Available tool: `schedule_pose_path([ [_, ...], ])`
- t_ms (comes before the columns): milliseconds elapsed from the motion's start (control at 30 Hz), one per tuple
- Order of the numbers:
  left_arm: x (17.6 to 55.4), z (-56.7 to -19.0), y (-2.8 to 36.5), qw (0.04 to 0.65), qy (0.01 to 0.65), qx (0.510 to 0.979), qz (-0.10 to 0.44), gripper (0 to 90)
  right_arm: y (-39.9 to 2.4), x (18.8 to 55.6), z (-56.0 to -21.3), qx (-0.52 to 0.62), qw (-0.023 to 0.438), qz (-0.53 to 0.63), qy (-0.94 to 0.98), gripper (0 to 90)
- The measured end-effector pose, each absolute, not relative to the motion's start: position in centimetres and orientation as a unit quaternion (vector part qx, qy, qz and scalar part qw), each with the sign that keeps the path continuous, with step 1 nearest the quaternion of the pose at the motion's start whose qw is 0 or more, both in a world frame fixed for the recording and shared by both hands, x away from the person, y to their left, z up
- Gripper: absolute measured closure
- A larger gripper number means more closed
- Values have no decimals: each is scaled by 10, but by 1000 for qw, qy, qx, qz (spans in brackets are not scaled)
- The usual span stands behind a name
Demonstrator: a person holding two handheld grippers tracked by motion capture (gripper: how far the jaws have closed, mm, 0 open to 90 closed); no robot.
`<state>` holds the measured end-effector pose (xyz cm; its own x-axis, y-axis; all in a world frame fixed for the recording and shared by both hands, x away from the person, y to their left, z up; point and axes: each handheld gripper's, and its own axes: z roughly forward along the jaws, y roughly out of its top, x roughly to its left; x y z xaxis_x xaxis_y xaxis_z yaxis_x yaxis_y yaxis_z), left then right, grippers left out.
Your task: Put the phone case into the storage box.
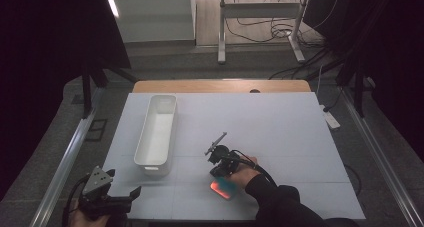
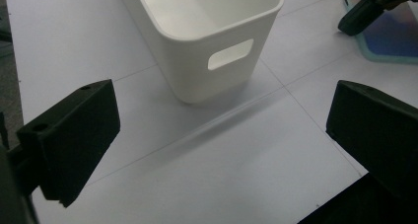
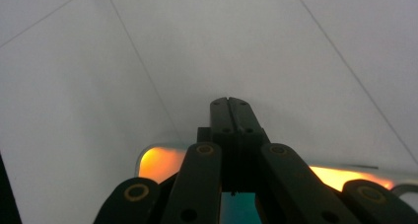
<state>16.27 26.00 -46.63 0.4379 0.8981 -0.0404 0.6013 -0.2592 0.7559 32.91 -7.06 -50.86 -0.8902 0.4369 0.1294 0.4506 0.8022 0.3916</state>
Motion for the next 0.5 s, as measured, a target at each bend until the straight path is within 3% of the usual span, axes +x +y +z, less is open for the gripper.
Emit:
schedule_pose_path([
  [500,163,-466,260,360,490,767,205,6,-105,318,-506,-247,23,-205,-947,890],
])
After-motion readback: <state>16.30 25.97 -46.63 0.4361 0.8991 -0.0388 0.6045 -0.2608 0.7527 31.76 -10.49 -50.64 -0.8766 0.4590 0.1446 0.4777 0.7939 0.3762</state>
